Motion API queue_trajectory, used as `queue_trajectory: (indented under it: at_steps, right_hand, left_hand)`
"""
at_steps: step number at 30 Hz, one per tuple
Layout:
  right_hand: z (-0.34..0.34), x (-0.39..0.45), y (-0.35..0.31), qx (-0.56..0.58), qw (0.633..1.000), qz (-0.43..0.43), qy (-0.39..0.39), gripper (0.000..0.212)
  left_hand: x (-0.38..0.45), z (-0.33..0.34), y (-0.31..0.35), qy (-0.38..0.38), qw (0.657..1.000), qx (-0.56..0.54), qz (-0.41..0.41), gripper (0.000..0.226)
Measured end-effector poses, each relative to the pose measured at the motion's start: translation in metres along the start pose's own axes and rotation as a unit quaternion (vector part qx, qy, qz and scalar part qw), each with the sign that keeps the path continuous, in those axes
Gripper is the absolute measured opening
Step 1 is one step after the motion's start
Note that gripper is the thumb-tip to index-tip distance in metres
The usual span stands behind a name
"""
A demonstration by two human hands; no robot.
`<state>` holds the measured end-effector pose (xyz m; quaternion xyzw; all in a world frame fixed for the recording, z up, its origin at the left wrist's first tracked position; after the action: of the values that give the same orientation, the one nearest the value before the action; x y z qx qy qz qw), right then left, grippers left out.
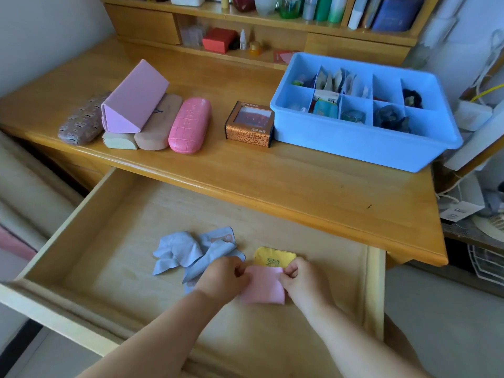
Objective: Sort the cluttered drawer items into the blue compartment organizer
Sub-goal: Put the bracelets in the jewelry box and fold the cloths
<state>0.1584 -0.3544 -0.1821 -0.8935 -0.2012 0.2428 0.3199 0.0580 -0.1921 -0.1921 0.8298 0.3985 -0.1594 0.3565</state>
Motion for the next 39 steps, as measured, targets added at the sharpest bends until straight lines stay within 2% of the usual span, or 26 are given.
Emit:
queue_trajectory:
  at_steps: [3, 6, 7, 8, 10, 12, 14, 15, 17, 21, 26, 32, 36, 39]
  right_hand:
    - [0.0, 0.0, 0.001, -0.004, 1.0, 0.02, -0.012, 0.012]
    - [-0.002, -0.003, -0.006, 0.02, 1.0, -0.01, -0.016, 0.016]
    - [-0.005, -0.006, -0.011, 0.031, 0.999, -0.036, -0.008, 0.018]
    - [-0.008, -0.01, -0.018, 0.038, 0.997, -0.067, -0.003, 0.02]
    - [-0.013, -0.019, -0.029, 0.06, 0.99, -0.13, -0.008, 0.021]
    - [-0.016, -0.028, -0.036, 0.107, 0.981, -0.162, -0.021, 0.017]
    - [-0.02, -0.035, -0.038, 0.177, 0.971, -0.157, -0.029, 0.014]
    - [-0.02, -0.038, -0.038, 0.219, 0.964, -0.146, -0.036, 0.012]
    - [-0.02, -0.044, -0.036, 0.284, 0.95, -0.122, -0.051, 0.016]
    - [-0.027, -0.054, -0.025, 0.327, 0.938, -0.108, -0.038, 0.024]
    - [-0.03, -0.062, -0.027, 0.342, 0.93, -0.115, -0.07, 0.018]
    - [-0.032, -0.067, -0.036, 0.256, 0.949, -0.158, -0.091, 0.007]
    - [-0.031, -0.064, -0.031, 0.179, 0.969, -0.147, -0.083, 0.021]
    - [-0.033, -0.064, -0.04, 0.242, 0.957, -0.137, -0.08, 0.02]
  left_hand:
    - [0.001, -0.001, 0.0, 0.006, 1.0, -0.015, 0.008, 0.029]
    - [-0.006, -0.01, 0.009, 0.045, 0.998, 0.003, 0.042, 0.021]
    - [-0.01, -0.016, 0.016, 0.067, 0.995, -0.007, 0.074, 0.016]
    - [-0.018, -0.022, 0.025, 0.081, 0.989, -0.018, 0.121, 0.022]
    - [-0.033, -0.023, 0.046, 0.056, 0.97, -0.011, 0.235, 0.044]
    - [-0.05, -0.022, 0.061, 0.017, 0.955, -0.007, 0.295, 0.035]
    - [-0.056, -0.024, 0.062, -0.014, 0.964, -0.046, 0.263, 0.013]
    - [-0.057, -0.023, 0.061, -0.035, 0.968, -0.075, 0.236, 0.01]
    - [-0.059, -0.022, 0.059, -0.064, 0.97, -0.126, 0.199, 0.008]
    - [-0.06, -0.025, 0.048, -0.078, 0.962, -0.232, 0.124, 0.013]
    - [-0.07, -0.024, 0.041, -0.112, 0.934, -0.32, 0.115, 0.011]
    - [-0.077, -0.026, 0.041, -0.111, 0.935, -0.315, 0.117, 0.012]
    - [-0.078, -0.031, 0.04, -0.087, 0.946, -0.285, 0.126, 0.019]
    - [-0.081, -0.029, 0.048, -0.086, 0.954, -0.246, 0.147, 0.017]
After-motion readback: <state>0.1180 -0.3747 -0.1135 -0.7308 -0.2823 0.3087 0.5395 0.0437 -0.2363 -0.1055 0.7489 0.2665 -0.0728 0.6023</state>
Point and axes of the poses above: each hand's wrist, its own x-axis towards the middle knuckle, its own z-axis out of the palm, y = z × x, the point moved 8 cm from there along x, towards the middle knuckle, and after that the axes turned 10 degrees about -z, right-handed, at the moved point
